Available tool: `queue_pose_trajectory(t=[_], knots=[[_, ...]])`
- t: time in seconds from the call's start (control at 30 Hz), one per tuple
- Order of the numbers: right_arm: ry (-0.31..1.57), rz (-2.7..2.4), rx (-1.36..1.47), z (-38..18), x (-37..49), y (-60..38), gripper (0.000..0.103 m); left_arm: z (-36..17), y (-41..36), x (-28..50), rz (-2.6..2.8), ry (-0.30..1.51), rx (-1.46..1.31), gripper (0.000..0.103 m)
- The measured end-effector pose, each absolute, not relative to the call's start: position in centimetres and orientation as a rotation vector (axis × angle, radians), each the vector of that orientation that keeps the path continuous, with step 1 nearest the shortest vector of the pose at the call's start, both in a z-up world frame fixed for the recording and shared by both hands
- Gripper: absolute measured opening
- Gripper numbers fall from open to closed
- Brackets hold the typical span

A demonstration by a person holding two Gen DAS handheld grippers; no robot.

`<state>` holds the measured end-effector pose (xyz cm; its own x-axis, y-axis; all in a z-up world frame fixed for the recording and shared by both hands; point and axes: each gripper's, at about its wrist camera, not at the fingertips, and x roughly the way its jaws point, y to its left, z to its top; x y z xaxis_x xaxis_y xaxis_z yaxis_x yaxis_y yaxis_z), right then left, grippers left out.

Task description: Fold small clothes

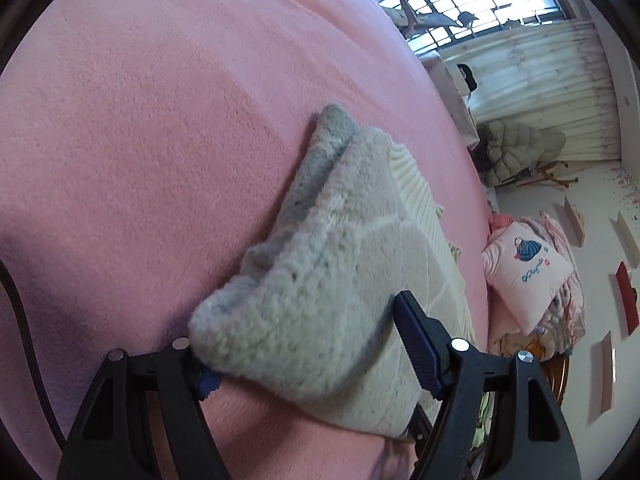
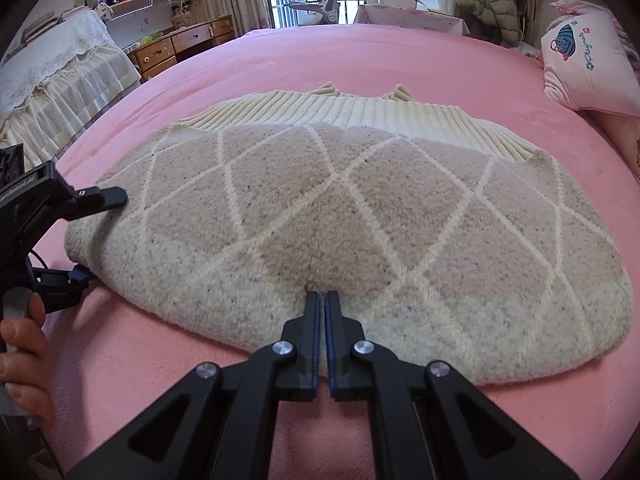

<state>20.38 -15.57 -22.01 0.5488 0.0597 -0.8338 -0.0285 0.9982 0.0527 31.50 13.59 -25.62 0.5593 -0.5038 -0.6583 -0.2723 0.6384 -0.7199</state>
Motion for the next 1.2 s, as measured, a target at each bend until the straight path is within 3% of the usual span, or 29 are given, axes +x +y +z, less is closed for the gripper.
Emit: queue_pose_trajectory(t=[0.07, 0.2, 0.3, 0.6, 1.2], knots=[[0.989, 0.057, 0.038, -22.0, 20.4, -15.7, 0.002, -25.4, 13.5, 31.9, -0.149, 0.98, -0.906, 0.064], [0.986, 0.065, 0.042, -22.1, 20.3, -15.8, 0.002, -24.9, 13.3, 32.2, -0.173, 0.945, -0.882, 0.039], [0.982, 0.068, 0.051, -22.1, 20.2, -15.8, 0.002, -23.7, 12.7, 32.1, -0.174, 0.933, -0.802, 0.032], [1.012, 0.082, 0.142, -22.3, 20.5, -17.1, 0.001, -18.4, 8.6, 30.9, -0.163, 0.88, -0.434, 0.029], [1.071, 0.084, 0.21, -22.4, 21.5, -17.9, 0.001, -17.6, 7.2, 30.6, -0.121, 0.916, -0.252, 0.029]])
